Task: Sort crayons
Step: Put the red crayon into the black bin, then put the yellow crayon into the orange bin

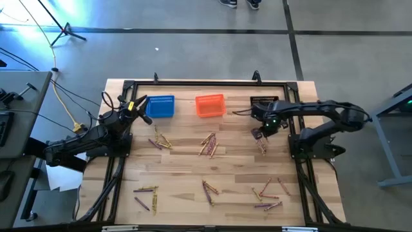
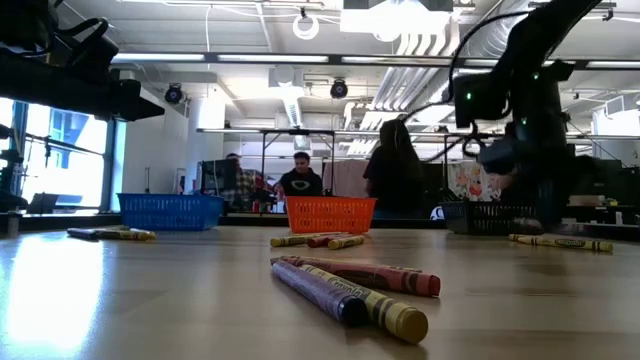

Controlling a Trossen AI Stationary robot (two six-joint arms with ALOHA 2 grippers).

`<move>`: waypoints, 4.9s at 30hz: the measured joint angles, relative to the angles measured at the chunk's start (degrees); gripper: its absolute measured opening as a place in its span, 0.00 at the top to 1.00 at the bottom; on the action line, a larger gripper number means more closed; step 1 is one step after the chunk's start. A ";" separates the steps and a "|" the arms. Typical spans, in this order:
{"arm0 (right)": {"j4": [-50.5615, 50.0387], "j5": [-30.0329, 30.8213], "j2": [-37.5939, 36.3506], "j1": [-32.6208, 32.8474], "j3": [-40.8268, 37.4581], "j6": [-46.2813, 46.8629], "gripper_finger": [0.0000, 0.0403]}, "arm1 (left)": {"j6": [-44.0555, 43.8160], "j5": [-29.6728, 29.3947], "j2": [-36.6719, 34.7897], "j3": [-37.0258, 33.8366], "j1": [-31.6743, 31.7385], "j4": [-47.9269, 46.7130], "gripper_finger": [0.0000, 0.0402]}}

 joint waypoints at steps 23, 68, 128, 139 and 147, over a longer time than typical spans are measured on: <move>0.16 24.23 -2.76 -16.83 12.51 -16.00 0.96 | -0.02 0.01 -0.01 0.01 0.01 -0.02 0.85; -5.17 4.13 4.35 10.30 4.90 9.99 0.81 | 0.00 0.00 0.00 -0.01 -0.01 -0.02 0.85; 4.42 7.66 4.28 10.14 -1.29 8.65 0.81 | 0.00 0.00 0.00 0.01 0.01 -0.02 0.85; 7.73 5.15 4.00 9.71 -4.74 10.24 0.85 | -0.02 0.00 0.00 -0.01 0.01 -0.02 0.85; 7.62 3.75 4.17 7.81 -4.48 9.74 0.96 | -0.01 0.01 0.00 0.00 0.00 -0.01 0.85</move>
